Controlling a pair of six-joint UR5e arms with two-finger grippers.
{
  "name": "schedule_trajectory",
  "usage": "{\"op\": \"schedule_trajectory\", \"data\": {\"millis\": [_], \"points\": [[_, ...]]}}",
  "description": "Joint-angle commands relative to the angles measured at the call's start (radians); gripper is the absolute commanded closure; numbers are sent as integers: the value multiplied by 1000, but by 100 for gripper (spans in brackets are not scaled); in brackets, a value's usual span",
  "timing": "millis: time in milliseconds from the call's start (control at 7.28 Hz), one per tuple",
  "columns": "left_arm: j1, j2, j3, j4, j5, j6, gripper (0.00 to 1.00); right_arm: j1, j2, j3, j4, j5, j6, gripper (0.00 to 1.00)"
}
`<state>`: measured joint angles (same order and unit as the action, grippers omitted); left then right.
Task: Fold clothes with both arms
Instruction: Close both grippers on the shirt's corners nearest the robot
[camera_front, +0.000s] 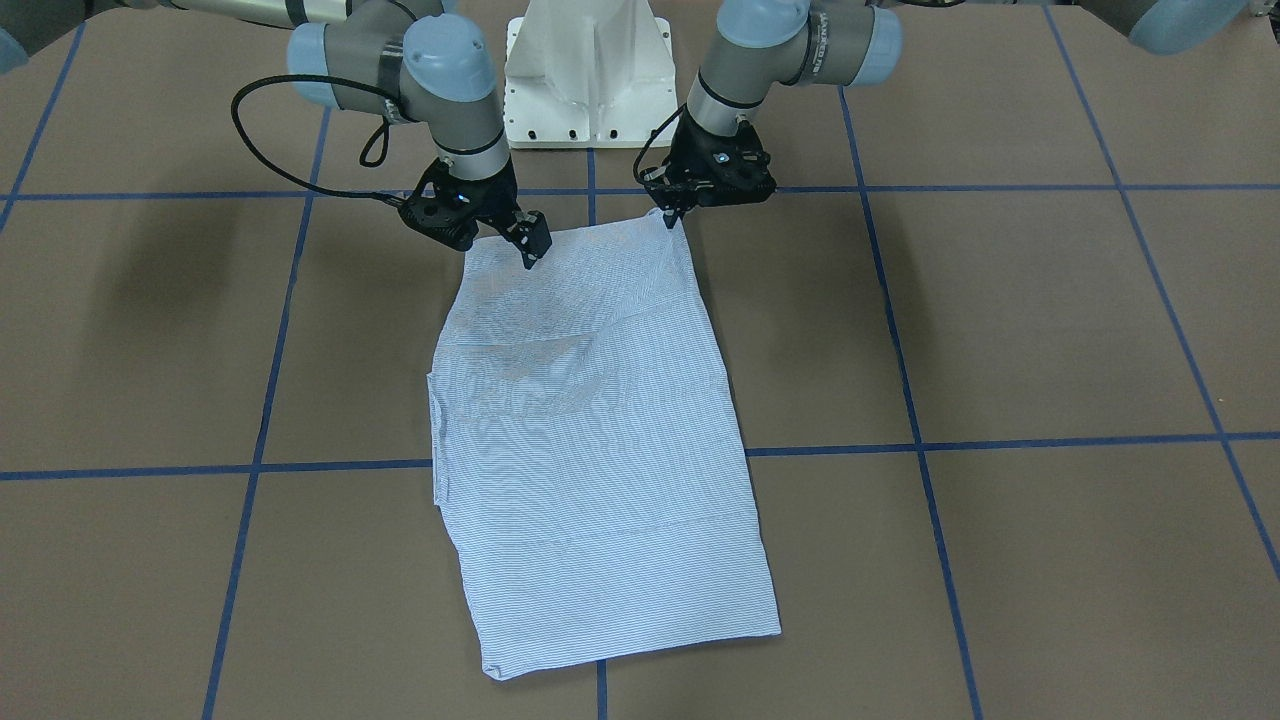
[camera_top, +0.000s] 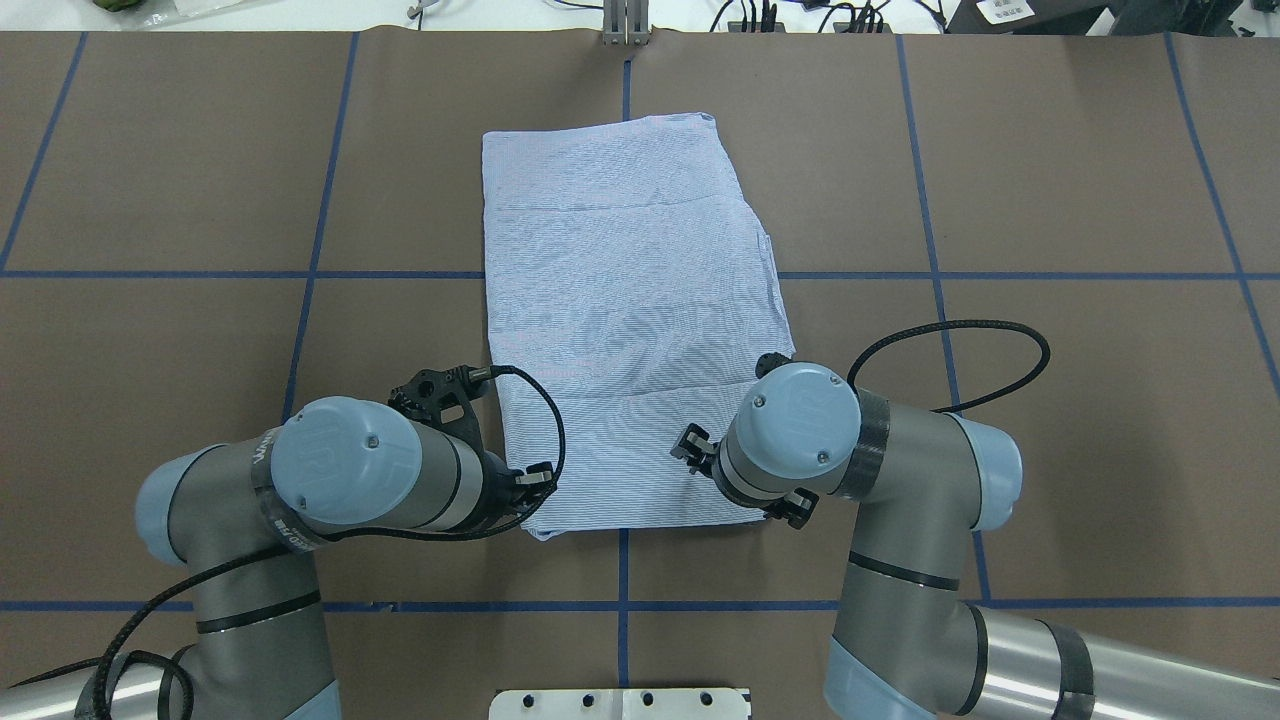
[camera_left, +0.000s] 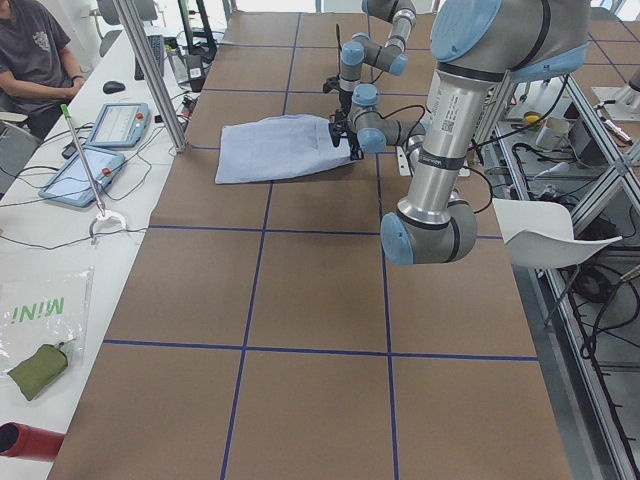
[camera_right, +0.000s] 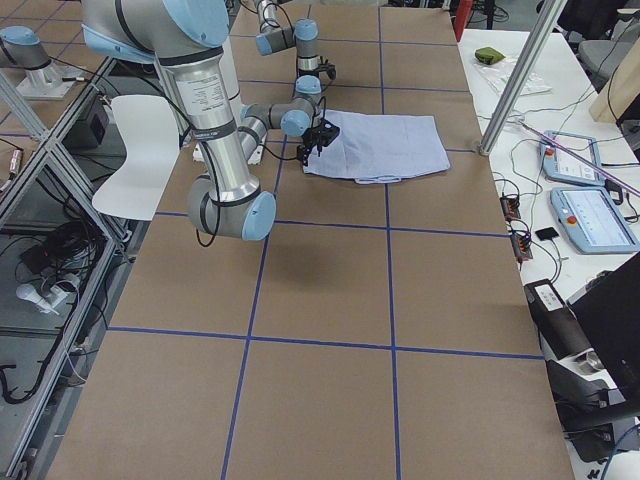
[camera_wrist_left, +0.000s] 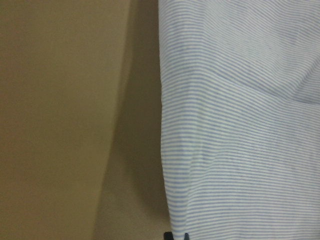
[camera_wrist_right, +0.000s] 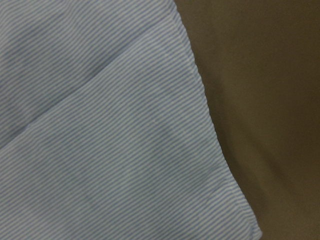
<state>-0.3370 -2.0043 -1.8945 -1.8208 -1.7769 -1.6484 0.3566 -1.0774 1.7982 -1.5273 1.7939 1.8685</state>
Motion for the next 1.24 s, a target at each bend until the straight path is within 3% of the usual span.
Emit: {"op": "schedule_trajectory", "data": {"millis": [0,1099], "points": [[1,-1,0,0,2,-1,100,-7,7,-31,1,2,-2,0],[9,2,0,0,5,-1,100,-27,-9,-25,-2,2,0,0]]}}
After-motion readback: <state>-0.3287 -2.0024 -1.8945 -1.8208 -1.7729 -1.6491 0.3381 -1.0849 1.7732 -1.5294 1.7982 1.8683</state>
